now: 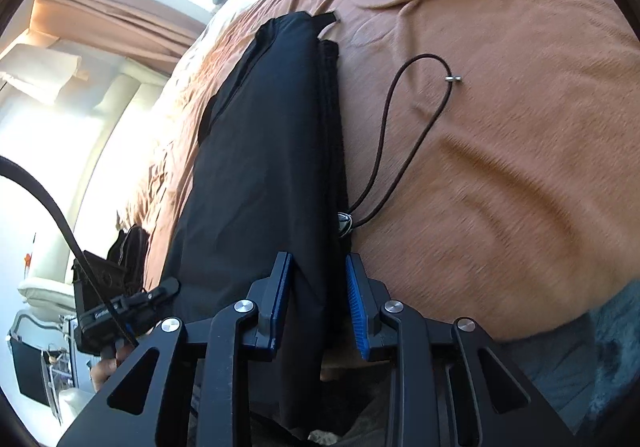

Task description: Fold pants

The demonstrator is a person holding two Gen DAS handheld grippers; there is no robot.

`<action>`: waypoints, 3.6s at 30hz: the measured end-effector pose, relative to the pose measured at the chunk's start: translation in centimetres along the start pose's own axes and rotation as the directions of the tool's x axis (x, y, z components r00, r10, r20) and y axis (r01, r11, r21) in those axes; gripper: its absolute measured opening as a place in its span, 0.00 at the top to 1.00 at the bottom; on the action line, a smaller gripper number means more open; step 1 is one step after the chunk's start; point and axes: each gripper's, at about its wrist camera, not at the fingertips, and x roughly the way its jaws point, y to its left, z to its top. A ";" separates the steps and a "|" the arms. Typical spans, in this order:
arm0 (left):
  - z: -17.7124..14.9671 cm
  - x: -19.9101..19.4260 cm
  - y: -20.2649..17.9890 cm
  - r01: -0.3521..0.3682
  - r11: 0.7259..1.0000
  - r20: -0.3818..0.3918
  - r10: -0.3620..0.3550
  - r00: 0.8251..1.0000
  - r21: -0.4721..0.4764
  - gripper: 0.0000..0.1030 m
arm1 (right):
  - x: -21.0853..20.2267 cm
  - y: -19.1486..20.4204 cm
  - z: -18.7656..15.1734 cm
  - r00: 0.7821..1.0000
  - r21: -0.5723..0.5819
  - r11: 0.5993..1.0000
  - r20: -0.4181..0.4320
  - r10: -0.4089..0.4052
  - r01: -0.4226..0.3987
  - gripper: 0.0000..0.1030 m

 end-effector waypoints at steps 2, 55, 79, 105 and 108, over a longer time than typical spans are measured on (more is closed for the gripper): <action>0.1 -0.5 0.4 -0.016 1.000 0.000 0.016 1.000 -0.006 0.91 | 0.4 0.7 -0.6 1.000 -0.009 1.000 -0.020 0.015 -0.015 0.79; 14.2 6.9 2.3 0.008 0.999 -0.065 -0.006 0.998 0.032 0.56 | 8.8 -2.6 9.5 0.964 0.169 0.960 -0.112 0.242 -0.222 0.48; 13.1 2.6 -1.5 0.124 0.988 0.010 -0.125 0.992 0.096 0.88 | 5.1 0.7 6.6 0.970 0.011 0.970 -0.003 0.243 -0.243 0.80; 11.6 10.0 -19.6 0.250 0.930 -0.047 -0.247 0.968 0.269 0.88 | -8.0 -3.2 6.1 0.970 -0.111 0.986 0.197 0.142 -0.122 0.80; 11.6 11.8 -22.1 0.263 0.921 -0.060 -0.257 0.965 0.287 0.88 | -10.0 -3.9 6.6 0.968 -0.124 0.987 0.216 0.127 -0.102 0.80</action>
